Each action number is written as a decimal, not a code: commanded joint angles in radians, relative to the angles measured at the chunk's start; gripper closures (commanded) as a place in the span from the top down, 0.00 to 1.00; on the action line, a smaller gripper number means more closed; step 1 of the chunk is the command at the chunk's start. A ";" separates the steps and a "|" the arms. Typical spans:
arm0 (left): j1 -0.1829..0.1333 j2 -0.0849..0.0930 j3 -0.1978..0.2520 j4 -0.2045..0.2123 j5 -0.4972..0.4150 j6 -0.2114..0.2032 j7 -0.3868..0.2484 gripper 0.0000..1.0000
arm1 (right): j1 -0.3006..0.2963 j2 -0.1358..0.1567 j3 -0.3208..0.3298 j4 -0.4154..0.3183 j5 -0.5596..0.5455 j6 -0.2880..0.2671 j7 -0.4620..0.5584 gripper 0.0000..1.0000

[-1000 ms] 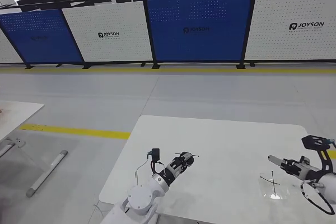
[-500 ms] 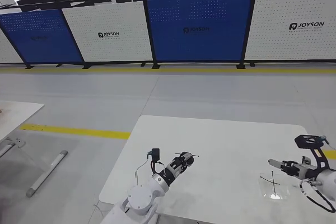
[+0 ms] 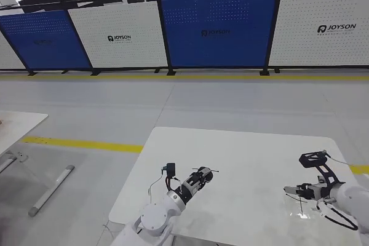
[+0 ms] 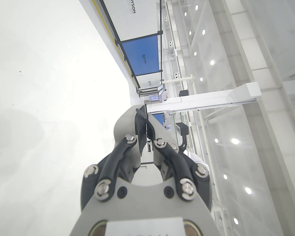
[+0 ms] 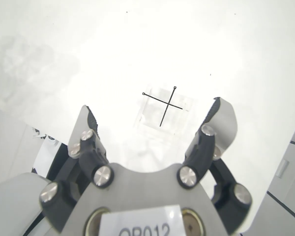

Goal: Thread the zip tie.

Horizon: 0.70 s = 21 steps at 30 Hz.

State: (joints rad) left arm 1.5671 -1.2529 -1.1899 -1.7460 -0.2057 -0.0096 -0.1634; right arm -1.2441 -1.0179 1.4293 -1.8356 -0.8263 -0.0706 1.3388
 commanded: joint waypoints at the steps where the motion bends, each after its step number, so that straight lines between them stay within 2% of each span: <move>1: 0.000 0.000 0.000 0.000 0.000 0.000 0.000 0.00 | 0.000 0.000 0.000 0.000 0.000 0.000 0.000 1.00; 6: 0.000 0.000 0.000 0.000 0.000 0.000 0.000 0.00 | -0.005 0.000 -0.003 0.004 -0.001 -0.004 -0.008 1.00; 11: 0.000 0.000 0.000 0.000 0.000 0.000 0.000 0.00 | 0.021 0.006 -0.042 0.048 0.054 -0.048 0.051 1.00; 16: 0.000 0.000 0.000 0.000 0.000 0.000 0.000 0.00 | 0.087 0.023 -0.106 0.125 0.075 -0.030 0.051 1.00; 18: 0.000 0.000 0.000 0.000 0.000 0.000 0.000 0.00 | 0.121 0.033 -0.157 0.167 0.069 -0.010 0.051 1.00; 21: 0.000 0.000 0.000 0.000 0.000 0.000 0.000 0.00 | 0.128 0.035 -0.163 0.170 0.066 -0.002 0.051 1.00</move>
State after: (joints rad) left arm 1.5671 -1.2529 -1.1899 -1.7460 -0.2057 -0.0096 -0.1634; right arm -1.1144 -0.9828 1.2644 -1.6637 -0.7603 -0.0704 1.3900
